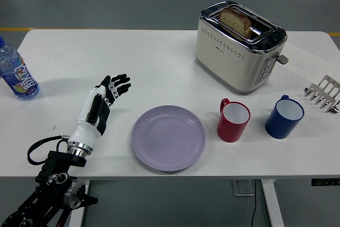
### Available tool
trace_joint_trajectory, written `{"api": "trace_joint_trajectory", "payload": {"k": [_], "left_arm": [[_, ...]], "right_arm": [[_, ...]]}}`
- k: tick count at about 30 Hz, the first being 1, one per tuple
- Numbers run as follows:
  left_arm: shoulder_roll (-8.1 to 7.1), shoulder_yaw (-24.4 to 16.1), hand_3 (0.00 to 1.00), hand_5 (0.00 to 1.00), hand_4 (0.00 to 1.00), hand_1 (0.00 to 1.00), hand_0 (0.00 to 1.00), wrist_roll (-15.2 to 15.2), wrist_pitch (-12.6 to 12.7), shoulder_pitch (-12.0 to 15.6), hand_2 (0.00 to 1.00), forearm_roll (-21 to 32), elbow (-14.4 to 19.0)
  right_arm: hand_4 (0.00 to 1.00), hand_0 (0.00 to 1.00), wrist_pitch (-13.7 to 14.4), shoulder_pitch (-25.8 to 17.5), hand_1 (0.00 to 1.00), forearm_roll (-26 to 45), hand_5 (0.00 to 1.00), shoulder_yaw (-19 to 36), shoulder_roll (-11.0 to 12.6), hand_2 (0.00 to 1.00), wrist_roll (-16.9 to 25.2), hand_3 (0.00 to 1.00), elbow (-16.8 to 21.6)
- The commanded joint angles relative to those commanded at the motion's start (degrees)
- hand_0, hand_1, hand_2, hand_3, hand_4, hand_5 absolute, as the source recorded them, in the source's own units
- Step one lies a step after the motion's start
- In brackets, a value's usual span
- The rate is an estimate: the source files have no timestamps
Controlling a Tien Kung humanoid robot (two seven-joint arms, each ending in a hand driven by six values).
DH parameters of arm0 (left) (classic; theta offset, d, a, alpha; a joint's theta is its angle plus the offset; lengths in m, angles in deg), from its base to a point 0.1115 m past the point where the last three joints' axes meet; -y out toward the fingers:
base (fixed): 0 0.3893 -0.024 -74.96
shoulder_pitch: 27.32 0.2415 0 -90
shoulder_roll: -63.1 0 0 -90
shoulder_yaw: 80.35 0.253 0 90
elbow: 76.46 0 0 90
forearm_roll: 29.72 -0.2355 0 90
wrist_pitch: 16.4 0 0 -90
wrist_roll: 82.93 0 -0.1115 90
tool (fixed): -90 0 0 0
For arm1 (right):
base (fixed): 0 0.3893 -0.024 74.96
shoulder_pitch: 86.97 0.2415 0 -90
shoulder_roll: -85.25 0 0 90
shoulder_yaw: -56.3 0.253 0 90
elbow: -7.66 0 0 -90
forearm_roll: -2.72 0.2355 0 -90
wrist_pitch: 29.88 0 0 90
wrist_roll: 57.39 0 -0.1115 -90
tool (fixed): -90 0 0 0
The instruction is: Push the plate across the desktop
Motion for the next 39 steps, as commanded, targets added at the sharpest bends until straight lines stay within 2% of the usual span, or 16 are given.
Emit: {"api": "trace_joint_trajectory", "payload": {"k": [6, 39], "left_arm": [[0.0, 0.0, 0.704, 0.998, 0.533, 0.748, 0.796, 0.0, 0.0, 0.1, 0.772, 0.0, 0.0], [0.0, -0.1, 0.704, 0.998, 0.533, 0.748, 0.796, 0.0, 0.1, 0.3, 0.772, 0.1, -0.3]], "right_arm": [[0.461, 0.579, -0.5, -0.1, 0.533, 2.1, 0.47, -3.8, 0.0, 0.697, -0.1, 0.633, 0.0], [0.454, 0.577, 0.0, -0.1, 0.532, 0.7, 0.478, -3.3, 0.0, 0.694, -0.4, 0.63, 0.0]]}}
